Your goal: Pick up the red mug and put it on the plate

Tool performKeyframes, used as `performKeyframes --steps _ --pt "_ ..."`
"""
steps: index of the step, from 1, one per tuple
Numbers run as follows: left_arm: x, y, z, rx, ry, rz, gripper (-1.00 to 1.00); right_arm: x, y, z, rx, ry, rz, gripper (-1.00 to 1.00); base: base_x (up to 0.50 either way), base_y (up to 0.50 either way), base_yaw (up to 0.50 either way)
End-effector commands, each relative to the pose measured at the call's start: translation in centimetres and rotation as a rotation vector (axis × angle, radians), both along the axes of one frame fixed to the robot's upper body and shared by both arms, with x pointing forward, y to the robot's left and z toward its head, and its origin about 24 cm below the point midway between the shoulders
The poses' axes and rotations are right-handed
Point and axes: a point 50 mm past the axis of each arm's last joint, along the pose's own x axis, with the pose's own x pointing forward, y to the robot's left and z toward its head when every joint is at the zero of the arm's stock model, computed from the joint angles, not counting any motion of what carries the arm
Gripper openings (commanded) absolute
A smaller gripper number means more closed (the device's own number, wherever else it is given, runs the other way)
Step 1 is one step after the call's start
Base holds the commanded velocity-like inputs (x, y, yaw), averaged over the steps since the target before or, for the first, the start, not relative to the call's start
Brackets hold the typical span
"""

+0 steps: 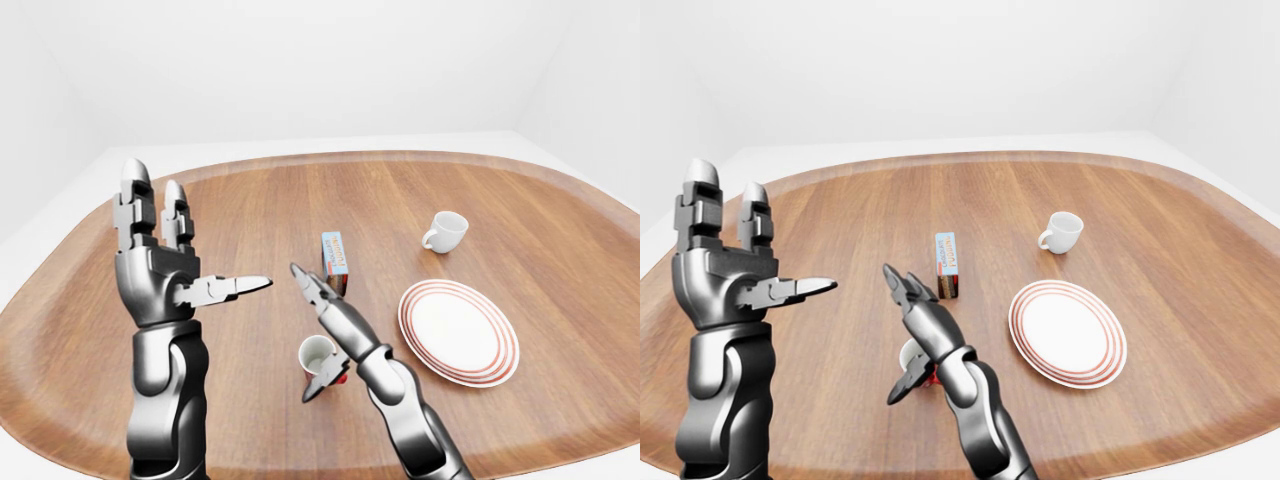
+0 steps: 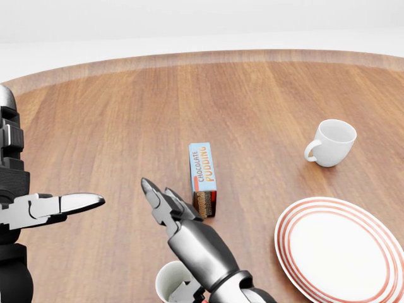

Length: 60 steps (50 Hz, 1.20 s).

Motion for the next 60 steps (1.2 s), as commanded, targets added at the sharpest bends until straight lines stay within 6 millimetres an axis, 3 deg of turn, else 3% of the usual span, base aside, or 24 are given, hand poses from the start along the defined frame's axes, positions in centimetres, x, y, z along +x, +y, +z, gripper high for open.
performKeyframes --steps 1,24,49,60 --pt "-0.1 0.0 0.1 -0.001 -0.007 0.000 1.00 0.1 0.2 -0.3 -0.063 -0.004 0.005 1.00 0.00 0.00 0.00" --pt "-0.2 0.1 0.3 -0.001 -0.014 0.002 1.00 0.7 -0.1 -1.4 -0.220 -0.003 -0.011 1.00 0.00 0.00 0.00" --pt "-0.4 0.1 0.7 -0.006 -0.035 0.000 1.00 1.1 0.6 -2.3 -0.246 0.042 0.017 1.00 0.00 0.00 0.00" --pt "-0.4 0.0 0.6 -0.003 -0.033 -0.001 1.00 1.5 0.1 -3.7 -0.269 0.073 -0.029 1.00 0.00 0.00 0.00"
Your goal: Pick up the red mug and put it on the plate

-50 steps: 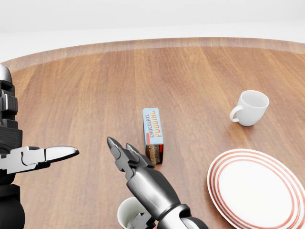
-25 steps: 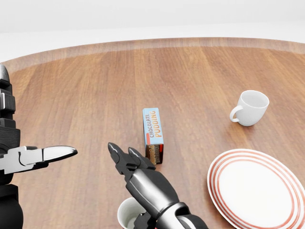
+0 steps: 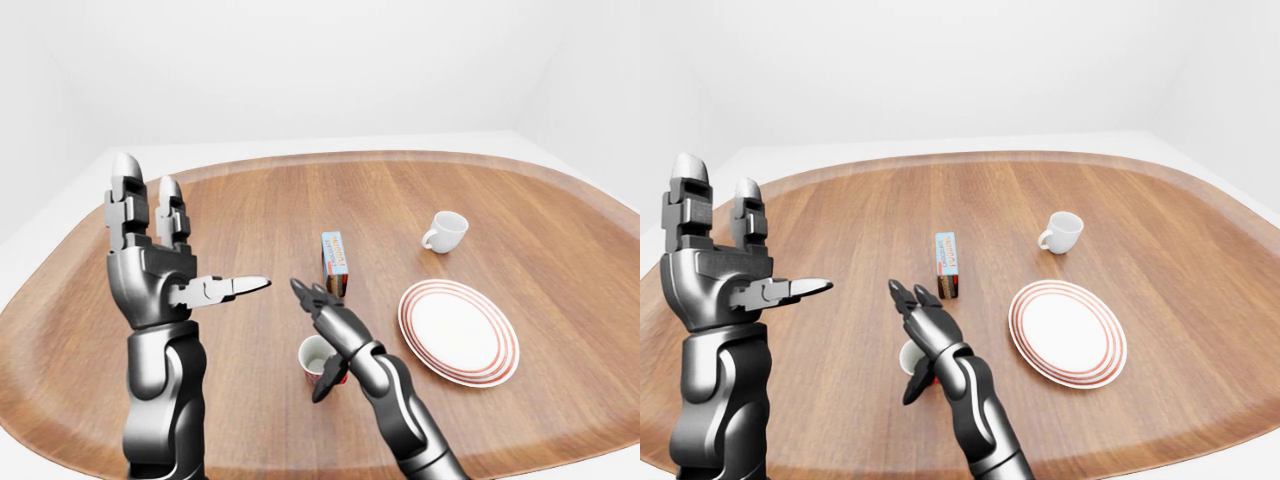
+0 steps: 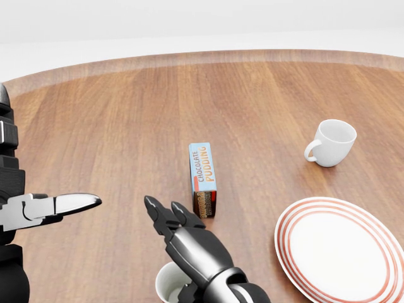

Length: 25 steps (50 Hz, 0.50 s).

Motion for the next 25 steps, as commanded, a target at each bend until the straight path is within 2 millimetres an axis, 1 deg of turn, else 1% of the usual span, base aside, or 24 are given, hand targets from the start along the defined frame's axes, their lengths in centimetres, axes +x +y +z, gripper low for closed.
performKeyframes --steps 1,4,7,14,25 --pt "0.0 0.0 0.0 0.001 -0.002 0.000 1.00 0.5 -0.3 -1.1 -0.020 0.019 -0.039 1.00 0.00 0.00 0.00" --pt "0.0 0.0 -0.1 0.002 0.006 -0.001 1.00 0.9 -0.6 -1.9 -0.034 0.029 -0.070 1.00 0.00 0.00 0.00" --pt "0.0 0.0 0.0 0.001 0.000 0.000 1.00 1.0 -0.5 -2.0 -0.023 0.035 -0.080 1.00 0.00 0.00 0.00" --pt "0.0 0.0 0.0 0.002 0.002 -0.001 1.00 1.2 -0.5 -3.3 -0.042 0.063 -0.106 1.00 0.00 0.00 0.00" --pt "0.0 0.0 -0.1 0.001 0.003 -0.001 1.00 1.3 -0.3 -3.3 -0.042 0.070 -0.100 1.00 0.00 0.00 0.00"
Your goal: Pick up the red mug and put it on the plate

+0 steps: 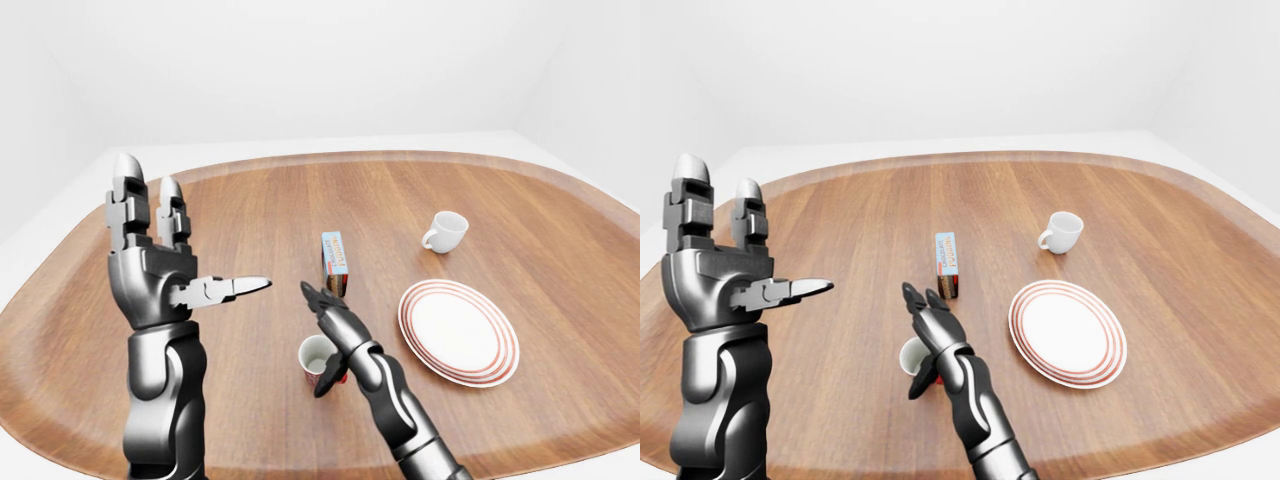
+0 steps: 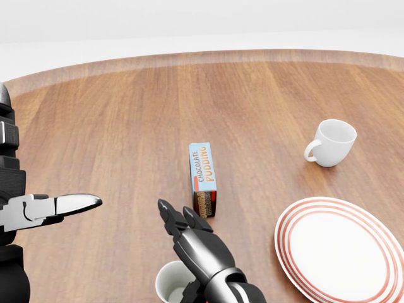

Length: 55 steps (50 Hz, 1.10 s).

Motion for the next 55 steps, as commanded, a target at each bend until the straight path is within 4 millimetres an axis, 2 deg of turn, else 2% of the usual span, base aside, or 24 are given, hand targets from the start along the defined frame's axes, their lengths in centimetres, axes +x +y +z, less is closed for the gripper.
performKeyframes --steps 1,11,55 --pt "0.0 0.0 -0.1 -0.001 0.003 0.001 1.00 0.2 0.1 -0.6 -0.008 0.016 -0.009 1.00 0.00 0.00 0.00" --pt "-0.1 0.0 0.0 -0.001 0.000 -0.001 1.00 0.2 0.6 -0.9 -0.017 0.029 0.005 1.00 0.00 0.00 0.00" --pt "0.0 0.1 -0.2 -0.001 0.009 0.001 1.00 0.7 -0.2 -4.0 -0.008 0.173 -0.052 1.00 0.00 0.00 0.00"
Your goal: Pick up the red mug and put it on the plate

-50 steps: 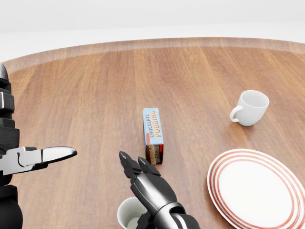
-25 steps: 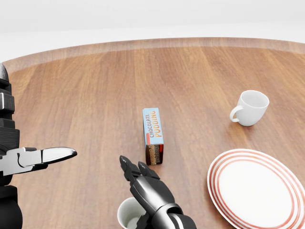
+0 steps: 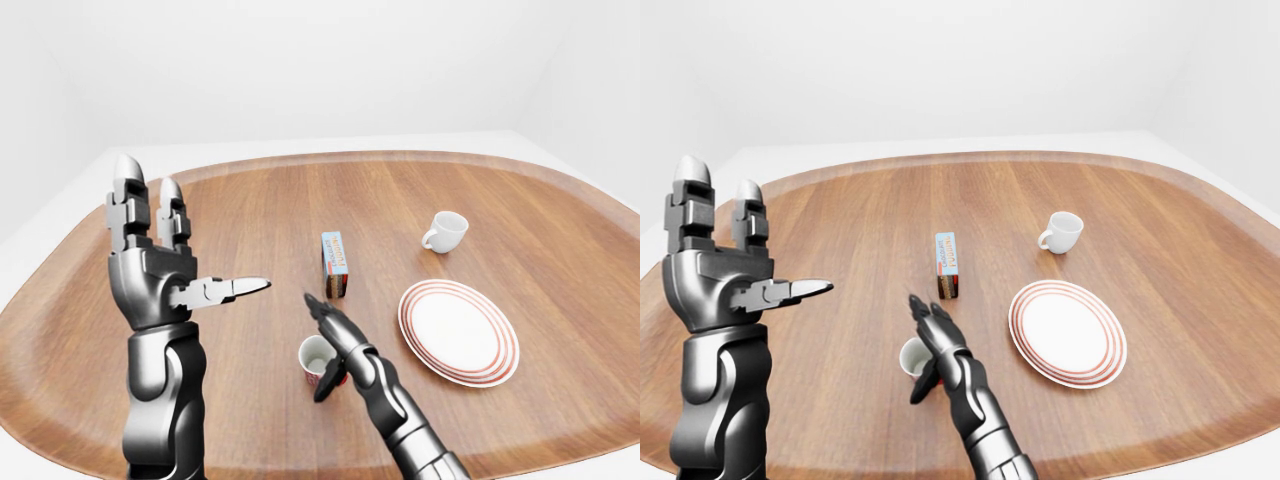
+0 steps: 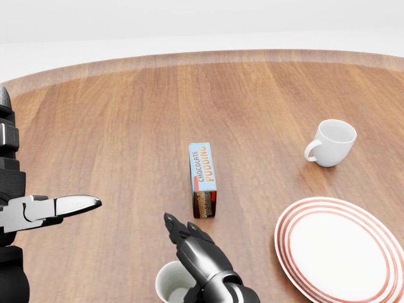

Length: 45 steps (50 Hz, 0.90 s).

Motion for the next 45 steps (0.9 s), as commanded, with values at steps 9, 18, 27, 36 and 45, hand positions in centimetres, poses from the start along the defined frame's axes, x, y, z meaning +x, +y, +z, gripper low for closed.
performKeyframes --steps 9,18,27,36,45 --pt "0.1 0.1 -0.1 0.001 0.006 0.003 1.00 -0.2 -0.4 -1.7 -0.011 0.066 -0.018 1.00 0.00 0.00 0.00" --pt "0.2 0.1 -0.2 0.000 0.012 0.002 1.00 -0.2 -0.4 -1.8 -0.021 0.071 -0.011 0.11 0.00 0.00 0.00" --pt "0.2 0.0 -0.3 0.001 0.015 0.002 1.00 -0.3 -0.4 -1.7 -0.026 0.061 -0.009 -1.00 0.00 0.00 0.00" --pt "0.1 0.1 -0.2 0.000 0.011 0.003 1.00 -0.3 -0.4 -1.7 -0.024 0.062 -0.007 -1.00 0.00 0.00 0.00" --pt "0.0 0.3 0.1 -0.003 -0.003 0.009 1.00 0.9 -0.9 0.9 0.007 -0.029 -0.026 -1.00 0.00 0.00 0.00"
